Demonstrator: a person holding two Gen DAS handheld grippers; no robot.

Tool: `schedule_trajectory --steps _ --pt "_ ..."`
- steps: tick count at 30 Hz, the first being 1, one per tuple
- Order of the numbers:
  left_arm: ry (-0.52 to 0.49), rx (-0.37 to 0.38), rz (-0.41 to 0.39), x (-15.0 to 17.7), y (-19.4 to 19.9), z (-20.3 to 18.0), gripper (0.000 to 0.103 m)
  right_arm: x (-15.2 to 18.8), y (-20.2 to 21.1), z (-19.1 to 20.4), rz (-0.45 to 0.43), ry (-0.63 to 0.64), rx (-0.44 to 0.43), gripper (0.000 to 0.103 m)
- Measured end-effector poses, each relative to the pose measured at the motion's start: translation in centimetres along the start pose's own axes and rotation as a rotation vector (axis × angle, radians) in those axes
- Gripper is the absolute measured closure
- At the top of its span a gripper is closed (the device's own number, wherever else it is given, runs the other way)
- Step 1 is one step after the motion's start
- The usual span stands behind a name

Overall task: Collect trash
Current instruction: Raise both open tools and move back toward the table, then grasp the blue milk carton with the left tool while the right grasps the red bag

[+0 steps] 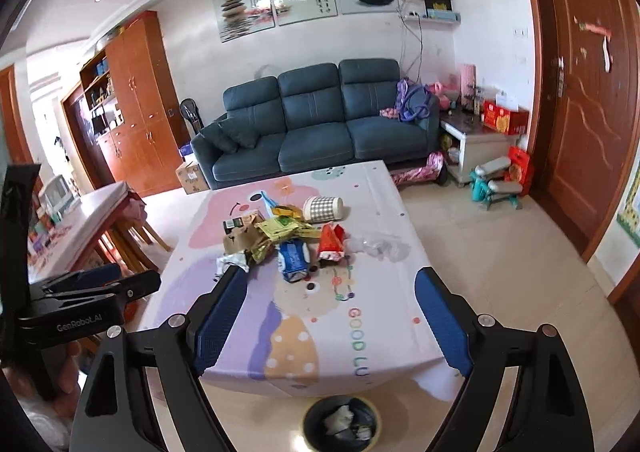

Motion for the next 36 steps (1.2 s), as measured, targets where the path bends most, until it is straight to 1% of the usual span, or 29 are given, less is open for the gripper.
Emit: schedule_trajectory --steps 4,9,12,16,19,23,28,31,36 --pt "-0.002 0.032 0.023 -1.4 -1.5 1.4 0.027 -0.7 -1.5 0.3 0.031 -0.029 -0.002 0.016" --pt "-0.016 0.064 0.065 -2.7 -4.1 1.6 0.027 -1.3 -4.8 0.1 0.084 -0.022 0.002 0.016" --pt "-0.016 0.08 0.093 -3.2 -6.3 1.0 0.027 -1.7 -7.9 -0.4 0.129 -0.011 -0.018 0.016" --pt "-0.009 0.077 0.125 -3.9 -9.9 -0.1 0.027 -2.0 -13.5 -2.0 0.191 -0.003 -0.05 0.016" --pt "0.009 0.058 0.155 -4.6 -13.4 -1.1 0.027 -2.6 -18.8 -4.1 0.259 -0.036 -0.09 0.016" --pt "0.062 0.034 0.211 -5.8 -18.9 -2.6 0.027 -3.0 -25.8 -7.2 0.353 -0.091 -0.151 0.016" --pt "0.166 -0.004 0.303 -7.0 -27.0 -3.7 0.027 -3.1 -34.1 -10.8 0.465 -0.16 -0.235 0.018" --pt "0.223 -0.037 0.352 -7.4 -31.3 -4.1 0.027 -2.8 -37.9 -12.5 0.511 -0.178 -0.269 0.019" --pt "0.263 -0.087 0.414 -7.4 -36.5 -4.8 0.027 -1.8 -42.7 -15.1 0.589 -0.211 -0.301 0.022"
Point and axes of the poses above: each gripper's, at about its wrist camera, not at the fingertips, and y roughly against the way its jaws point, z to its left, x to its underside, the point moved 1 cm from there along -y, roughly the way its jaws point, and after that the axes turned 8 degrees about -x, right-handed, at the moved point
